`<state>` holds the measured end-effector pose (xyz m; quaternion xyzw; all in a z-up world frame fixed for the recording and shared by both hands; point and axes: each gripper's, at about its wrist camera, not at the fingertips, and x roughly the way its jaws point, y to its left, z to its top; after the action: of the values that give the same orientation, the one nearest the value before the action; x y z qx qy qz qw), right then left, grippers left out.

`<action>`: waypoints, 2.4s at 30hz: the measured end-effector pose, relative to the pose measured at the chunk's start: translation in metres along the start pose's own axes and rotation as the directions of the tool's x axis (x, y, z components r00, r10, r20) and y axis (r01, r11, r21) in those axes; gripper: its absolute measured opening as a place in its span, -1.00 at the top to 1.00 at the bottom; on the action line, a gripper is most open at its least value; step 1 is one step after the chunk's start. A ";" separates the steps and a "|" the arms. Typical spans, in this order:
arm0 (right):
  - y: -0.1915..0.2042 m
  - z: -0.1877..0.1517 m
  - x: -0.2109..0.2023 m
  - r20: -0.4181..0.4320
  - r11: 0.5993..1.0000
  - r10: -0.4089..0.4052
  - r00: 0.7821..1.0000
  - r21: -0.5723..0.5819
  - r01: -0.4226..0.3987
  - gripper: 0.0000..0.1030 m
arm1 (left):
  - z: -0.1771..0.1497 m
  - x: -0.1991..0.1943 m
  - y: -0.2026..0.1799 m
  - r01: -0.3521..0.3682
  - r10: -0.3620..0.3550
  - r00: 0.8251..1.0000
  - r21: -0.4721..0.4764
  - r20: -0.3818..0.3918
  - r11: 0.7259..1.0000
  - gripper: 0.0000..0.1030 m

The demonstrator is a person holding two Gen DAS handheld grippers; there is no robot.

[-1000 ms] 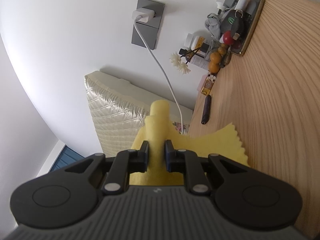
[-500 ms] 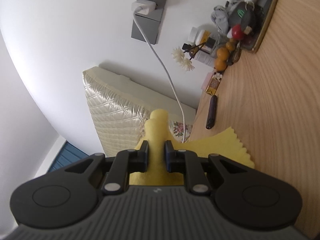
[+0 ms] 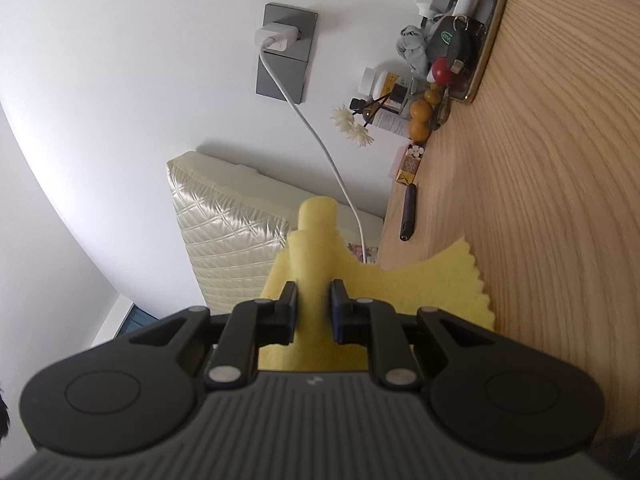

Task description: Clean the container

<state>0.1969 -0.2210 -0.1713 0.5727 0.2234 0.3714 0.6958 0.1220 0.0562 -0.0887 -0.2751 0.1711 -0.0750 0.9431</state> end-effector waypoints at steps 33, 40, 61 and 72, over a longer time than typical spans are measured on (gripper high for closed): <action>-0.003 0.018 0.043 0.001 0.999 0.008 1.000 -0.036 -0.008 0.66 | -0.025 -0.031 -0.018 -0.014 0.012 0.999 0.045 0.038 0.999 -0.60; -0.007 0.020 0.049 0.019 1.000 0.012 1.000 -0.009 -0.012 0.66 | -0.026 -0.030 -0.017 -0.037 0.036 0.998 0.025 0.059 0.999 -0.57; 0.001 -0.005 -0.014 0.042 0.999 -0.006 0.999 0.036 0.005 0.65 | -0.011 -0.009 -0.013 -0.038 0.034 0.998 0.072 0.056 0.997 -0.30; -0.009 0.016 0.024 0.001 0.999 0.022 1.000 0.038 -0.022 0.66 | -0.011 -0.008 -0.011 -0.026 0.021 0.998 0.082 0.057 0.996 -0.30</action>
<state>0.2262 -0.2137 -0.1734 0.5882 0.2240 0.3747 0.6807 0.1100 0.0434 -0.0892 -0.2357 0.1444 -0.0630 0.9590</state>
